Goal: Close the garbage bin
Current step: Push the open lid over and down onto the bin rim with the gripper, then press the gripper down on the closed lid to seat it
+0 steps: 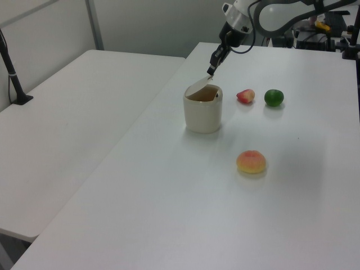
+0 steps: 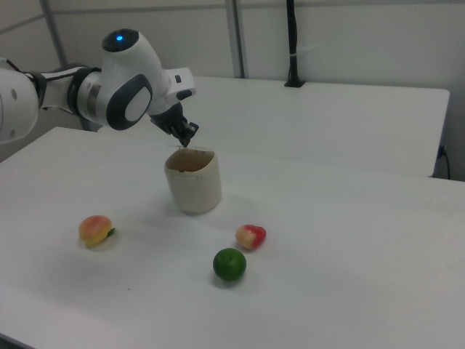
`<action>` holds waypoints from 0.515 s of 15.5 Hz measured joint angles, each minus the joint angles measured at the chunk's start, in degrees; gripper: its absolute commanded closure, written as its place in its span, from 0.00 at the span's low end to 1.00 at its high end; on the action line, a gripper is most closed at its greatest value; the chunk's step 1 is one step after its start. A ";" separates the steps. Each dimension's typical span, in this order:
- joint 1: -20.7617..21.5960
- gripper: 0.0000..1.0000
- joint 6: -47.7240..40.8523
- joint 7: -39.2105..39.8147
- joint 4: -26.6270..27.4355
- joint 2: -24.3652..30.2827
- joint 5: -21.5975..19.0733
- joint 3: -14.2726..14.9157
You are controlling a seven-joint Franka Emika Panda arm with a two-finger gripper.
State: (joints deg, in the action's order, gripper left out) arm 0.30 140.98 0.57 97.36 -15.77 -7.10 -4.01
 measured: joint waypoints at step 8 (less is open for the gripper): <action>0.00 1.00 -0.72 0.48 3.52 -0.09 1.36 0.00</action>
State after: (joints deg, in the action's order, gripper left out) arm 0.30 140.26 1.05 100.87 -15.86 -5.74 -4.01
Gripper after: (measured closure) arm 0.991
